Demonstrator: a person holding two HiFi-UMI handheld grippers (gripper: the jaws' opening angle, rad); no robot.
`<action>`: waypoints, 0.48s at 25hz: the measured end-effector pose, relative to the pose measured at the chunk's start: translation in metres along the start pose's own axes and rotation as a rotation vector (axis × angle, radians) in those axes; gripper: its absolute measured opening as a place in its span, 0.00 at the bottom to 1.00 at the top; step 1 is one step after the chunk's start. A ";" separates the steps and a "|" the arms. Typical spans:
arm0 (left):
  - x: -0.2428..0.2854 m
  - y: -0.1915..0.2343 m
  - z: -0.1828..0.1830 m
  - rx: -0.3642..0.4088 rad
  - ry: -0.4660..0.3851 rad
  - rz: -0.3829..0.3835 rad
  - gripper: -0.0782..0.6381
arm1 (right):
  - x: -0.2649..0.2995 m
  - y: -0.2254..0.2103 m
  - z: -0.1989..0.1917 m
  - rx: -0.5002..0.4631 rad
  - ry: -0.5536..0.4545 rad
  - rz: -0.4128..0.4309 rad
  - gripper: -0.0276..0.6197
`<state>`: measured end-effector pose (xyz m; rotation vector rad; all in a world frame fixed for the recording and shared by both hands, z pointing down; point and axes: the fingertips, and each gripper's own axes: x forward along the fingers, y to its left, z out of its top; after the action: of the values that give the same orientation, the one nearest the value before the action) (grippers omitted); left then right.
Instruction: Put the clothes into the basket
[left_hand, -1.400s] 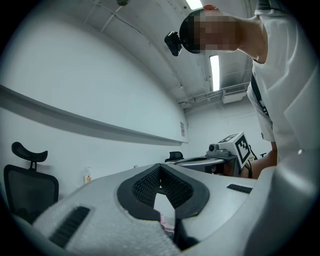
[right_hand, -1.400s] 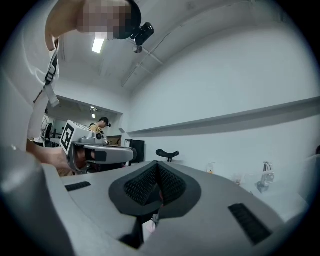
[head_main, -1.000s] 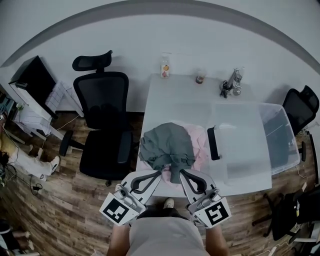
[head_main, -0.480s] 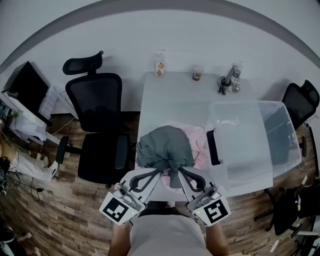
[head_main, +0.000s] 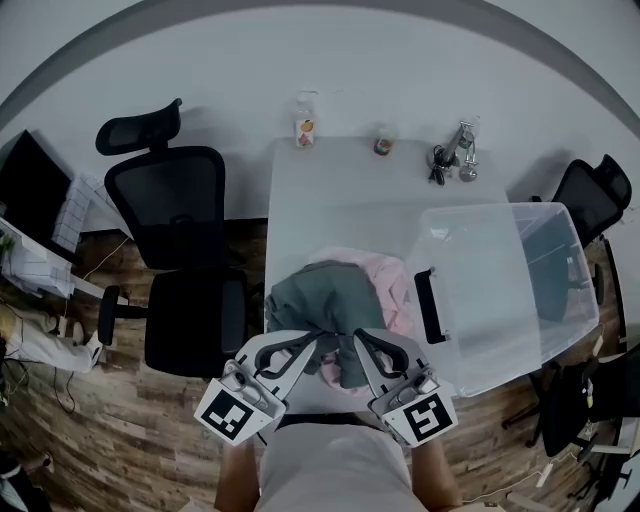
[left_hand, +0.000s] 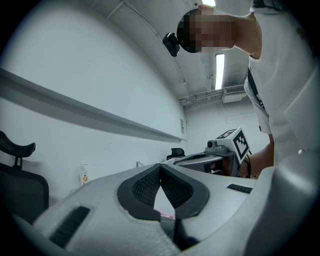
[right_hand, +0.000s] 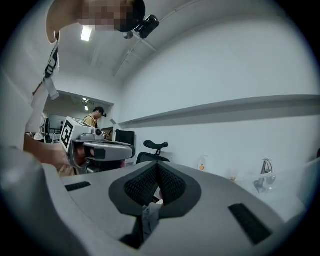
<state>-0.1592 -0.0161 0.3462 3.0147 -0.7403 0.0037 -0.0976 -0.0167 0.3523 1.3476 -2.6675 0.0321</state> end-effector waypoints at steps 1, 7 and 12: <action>0.002 0.004 -0.002 0.000 0.005 -0.007 0.11 | 0.004 -0.003 -0.001 -0.001 0.002 -0.006 0.05; 0.013 0.028 -0.013 -0.011 0.032 -0.045 0.11 | 0.027 -0.023 -0.015 -0.010 0.093 -0.048 0.05; 0.020 0.042 -0.020 -0.014 0.050 -0.079 0.11 | 0.044 -0.028 -0.023 -0.030 0.162 -0.054 0.05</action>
<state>-0.1613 -0.0618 0.3675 3.0164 -0.6138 0.0711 -0.0981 -0.0662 0.3804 1.3463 -2.4884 0.0909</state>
